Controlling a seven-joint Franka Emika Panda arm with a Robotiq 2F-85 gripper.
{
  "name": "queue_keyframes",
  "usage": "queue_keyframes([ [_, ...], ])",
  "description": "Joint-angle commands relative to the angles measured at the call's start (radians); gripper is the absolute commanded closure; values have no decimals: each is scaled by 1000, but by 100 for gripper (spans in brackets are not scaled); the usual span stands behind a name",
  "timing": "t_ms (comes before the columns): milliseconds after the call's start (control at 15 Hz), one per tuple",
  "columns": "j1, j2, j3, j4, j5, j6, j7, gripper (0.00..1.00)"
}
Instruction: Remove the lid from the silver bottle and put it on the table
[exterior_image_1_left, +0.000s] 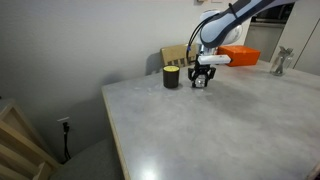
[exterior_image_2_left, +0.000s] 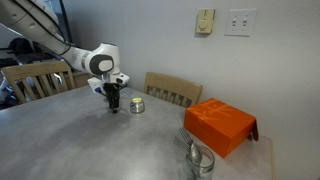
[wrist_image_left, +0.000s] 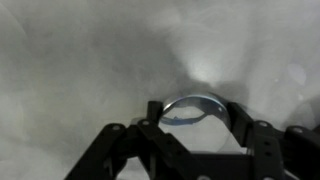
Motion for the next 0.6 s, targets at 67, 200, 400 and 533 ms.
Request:
queue_keyframes([
  [67,-8,32,6,26,7,16,-21,0],
  [200,-19,42,23,29,23,68,-43,0],
  [400,-11,47,13,28,6,110,-53,0],
  [533,-14,-149,-25,-160,-27,58,-65,0],
])
